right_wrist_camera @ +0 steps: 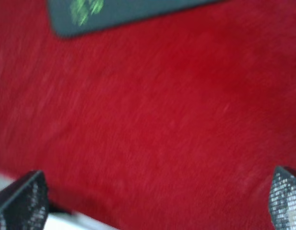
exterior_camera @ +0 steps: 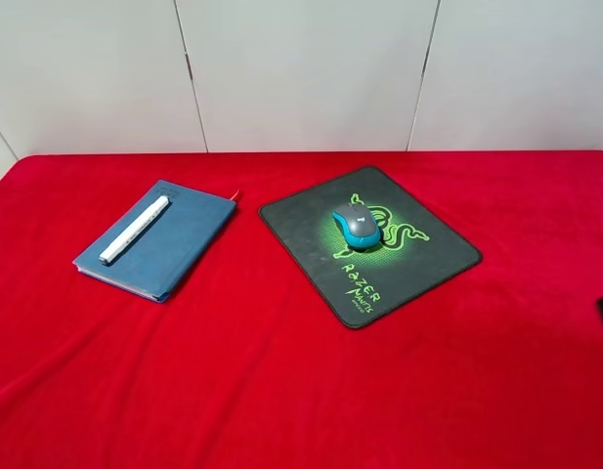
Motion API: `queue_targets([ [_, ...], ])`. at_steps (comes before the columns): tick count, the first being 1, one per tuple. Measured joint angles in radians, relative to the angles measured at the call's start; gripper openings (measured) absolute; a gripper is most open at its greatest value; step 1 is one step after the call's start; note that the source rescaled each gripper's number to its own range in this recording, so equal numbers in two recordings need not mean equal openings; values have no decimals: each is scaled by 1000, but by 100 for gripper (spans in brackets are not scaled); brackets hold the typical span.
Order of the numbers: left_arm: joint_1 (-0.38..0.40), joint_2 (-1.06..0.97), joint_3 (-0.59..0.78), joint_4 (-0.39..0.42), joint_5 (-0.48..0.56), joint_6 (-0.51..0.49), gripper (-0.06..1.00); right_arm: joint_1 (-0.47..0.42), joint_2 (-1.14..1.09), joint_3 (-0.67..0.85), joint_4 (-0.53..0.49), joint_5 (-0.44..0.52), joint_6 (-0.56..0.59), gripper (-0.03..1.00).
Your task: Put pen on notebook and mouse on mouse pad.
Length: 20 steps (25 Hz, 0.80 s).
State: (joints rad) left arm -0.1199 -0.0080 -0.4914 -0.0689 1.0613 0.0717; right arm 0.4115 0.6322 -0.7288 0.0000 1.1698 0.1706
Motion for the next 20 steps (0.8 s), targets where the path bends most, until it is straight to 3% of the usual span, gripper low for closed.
queue_targets([
  [7,0,0,0,0,0,0,100,-294,-251,115,-6,-103,0,100],
  [10,0,0,0,0,0,0,100,-382,-360,171,-6,-119,-20,100],
  [20,0,0,0,0,0,0,100,-509,-635,239,0,-143,-123,100],
])
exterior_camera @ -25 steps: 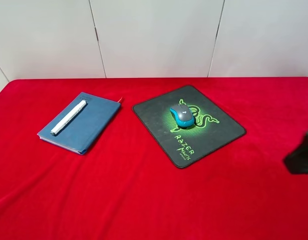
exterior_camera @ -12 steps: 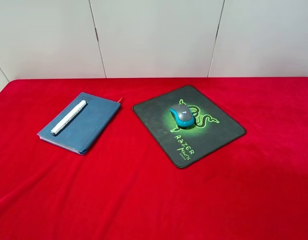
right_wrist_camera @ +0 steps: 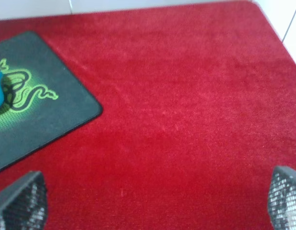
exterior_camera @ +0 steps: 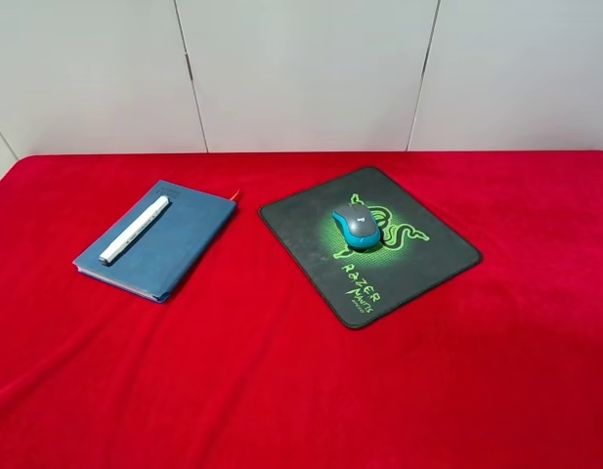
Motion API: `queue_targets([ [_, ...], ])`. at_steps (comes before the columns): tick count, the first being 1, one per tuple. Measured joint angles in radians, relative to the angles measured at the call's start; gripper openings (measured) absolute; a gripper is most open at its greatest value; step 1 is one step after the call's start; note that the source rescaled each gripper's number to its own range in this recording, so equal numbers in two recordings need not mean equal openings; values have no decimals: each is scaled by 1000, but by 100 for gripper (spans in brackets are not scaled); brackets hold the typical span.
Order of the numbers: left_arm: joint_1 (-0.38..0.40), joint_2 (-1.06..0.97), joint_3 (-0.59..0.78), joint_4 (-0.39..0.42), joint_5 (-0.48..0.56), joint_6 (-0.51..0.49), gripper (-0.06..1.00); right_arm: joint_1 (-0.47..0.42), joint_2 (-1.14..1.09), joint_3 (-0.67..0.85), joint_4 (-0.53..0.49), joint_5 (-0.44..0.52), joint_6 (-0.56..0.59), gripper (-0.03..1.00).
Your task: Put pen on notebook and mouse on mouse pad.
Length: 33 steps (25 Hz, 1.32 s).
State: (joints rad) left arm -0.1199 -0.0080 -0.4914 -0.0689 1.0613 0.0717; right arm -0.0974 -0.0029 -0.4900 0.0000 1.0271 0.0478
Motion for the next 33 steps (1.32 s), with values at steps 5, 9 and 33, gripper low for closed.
queue_targets([
  [5,0,0,0,-1,0,0,100,0,-2,2,0,-5,-5,100],
  [9,0,0,0,-1,0,0,100,0,-2,2,0,-5,-5,100],
  [33,0,0,0,-1,0,0,100,0,-2,2,0,-5,-5,100],
])
